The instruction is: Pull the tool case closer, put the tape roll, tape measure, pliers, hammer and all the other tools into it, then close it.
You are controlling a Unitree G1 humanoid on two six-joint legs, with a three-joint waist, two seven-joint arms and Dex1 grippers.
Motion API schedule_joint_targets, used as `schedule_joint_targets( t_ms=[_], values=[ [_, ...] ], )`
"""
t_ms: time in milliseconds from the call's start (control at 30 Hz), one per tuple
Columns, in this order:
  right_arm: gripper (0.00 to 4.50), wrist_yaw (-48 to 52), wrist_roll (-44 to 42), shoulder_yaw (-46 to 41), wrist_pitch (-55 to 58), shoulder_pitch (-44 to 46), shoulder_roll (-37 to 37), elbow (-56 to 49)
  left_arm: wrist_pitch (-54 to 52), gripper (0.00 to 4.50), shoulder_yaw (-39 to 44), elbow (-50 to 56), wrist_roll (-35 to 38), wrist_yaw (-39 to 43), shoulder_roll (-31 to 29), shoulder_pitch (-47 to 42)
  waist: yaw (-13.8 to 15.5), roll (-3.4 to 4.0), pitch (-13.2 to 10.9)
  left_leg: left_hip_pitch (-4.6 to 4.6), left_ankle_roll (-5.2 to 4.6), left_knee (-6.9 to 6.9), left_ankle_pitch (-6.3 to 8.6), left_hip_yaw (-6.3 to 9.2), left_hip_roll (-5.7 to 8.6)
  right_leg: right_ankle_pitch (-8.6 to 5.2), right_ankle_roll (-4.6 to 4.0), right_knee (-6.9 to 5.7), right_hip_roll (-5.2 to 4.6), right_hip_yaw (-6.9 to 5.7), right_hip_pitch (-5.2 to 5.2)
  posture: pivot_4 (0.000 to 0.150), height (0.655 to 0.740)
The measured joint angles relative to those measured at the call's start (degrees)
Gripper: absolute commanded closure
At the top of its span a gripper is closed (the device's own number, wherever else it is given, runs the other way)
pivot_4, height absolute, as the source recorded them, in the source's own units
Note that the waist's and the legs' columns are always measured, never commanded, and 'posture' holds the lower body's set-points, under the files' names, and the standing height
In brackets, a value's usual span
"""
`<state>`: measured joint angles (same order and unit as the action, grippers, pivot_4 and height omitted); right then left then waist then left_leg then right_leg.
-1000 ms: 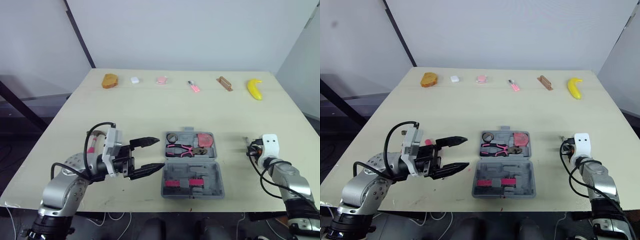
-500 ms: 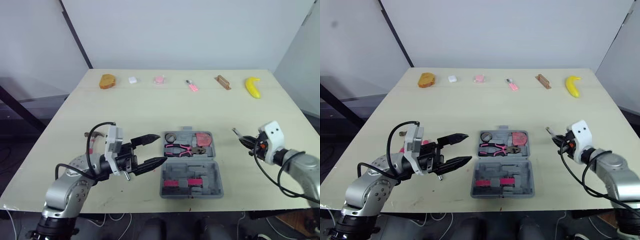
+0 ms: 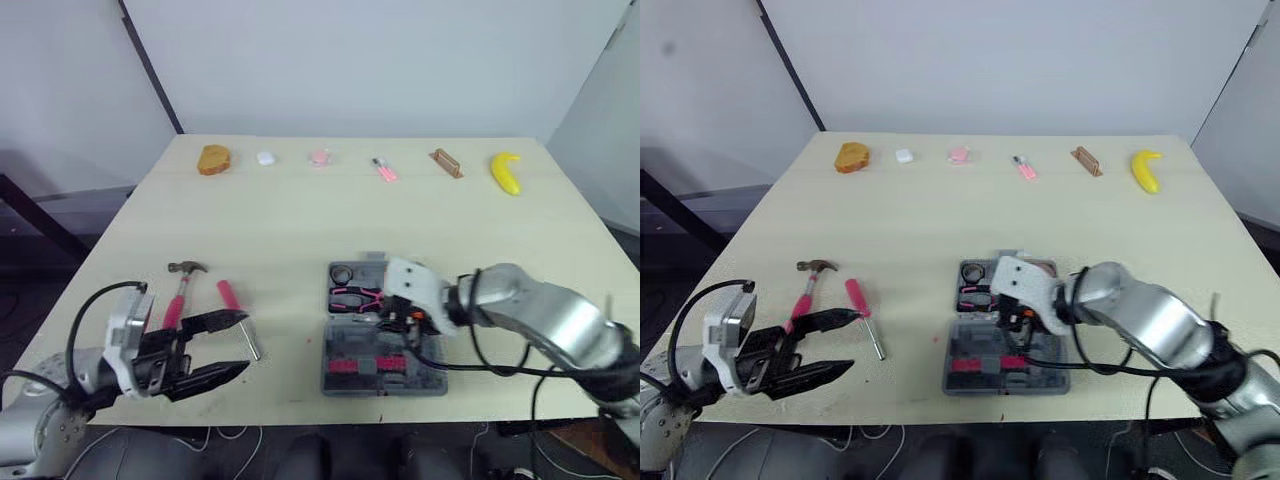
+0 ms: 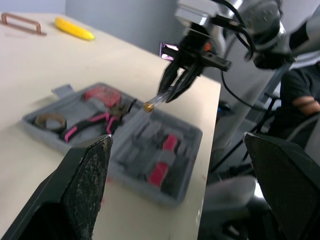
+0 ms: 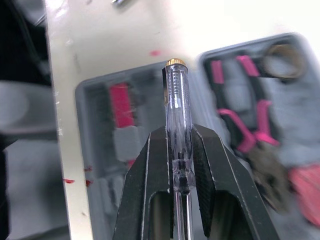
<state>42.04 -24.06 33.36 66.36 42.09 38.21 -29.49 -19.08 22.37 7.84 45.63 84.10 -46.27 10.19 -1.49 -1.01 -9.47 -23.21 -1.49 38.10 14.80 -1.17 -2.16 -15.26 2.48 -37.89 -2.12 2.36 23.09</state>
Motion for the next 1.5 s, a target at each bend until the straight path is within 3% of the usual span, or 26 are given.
schedule_joint_targets(
  t_ms=[133, 500, 1500],
  values=[
    [4.46, 0.0, 4.2, 6.4, -0.5, 3.2, -3.3, 6.4, 1.0, 0.00, 0.1, -0.5, -1.2, 0.8, -0.1, 0.6, 0.0, -0.01, 0.0, -0.68, 0.01, 0.20, -0.01, 0.03, 0.00, 0.15, 0.21, -0.16, 0.00, -0.03, 0.59, 0.150, 0.7400],
    [4.46, 0.1, 10.7, 13.0, -1.7, 4.3, -7.0, 11.1, 1.2, 0.00, 0.1, 0.6, -1.6, 0.6, -0.1, 1.5, -0.7, -0.01, 0.0, -0.67, 0.01, 0.16, -0.01, 0.07, -0.01, 0.15, 0.21, -0.17, 0.03, -0.08, 0.59, 0.150, 0.7400],
    [4.46, 6.6, 20.4, 14.1, -9.7, 5.0, -9.3, 17.1, 2.1, 0.00, -1.1, 0.7, -2.8, -0.5, 1.7, 0.6, -0.8, -0.01, 0.0, -0.64, 0.01, 0.17, -0.01, 0.06, -0.01, 0.15, 0.21, -0.21, 0.08, -0.09, 0.58, 0.150, 0.7400]
  ],
)
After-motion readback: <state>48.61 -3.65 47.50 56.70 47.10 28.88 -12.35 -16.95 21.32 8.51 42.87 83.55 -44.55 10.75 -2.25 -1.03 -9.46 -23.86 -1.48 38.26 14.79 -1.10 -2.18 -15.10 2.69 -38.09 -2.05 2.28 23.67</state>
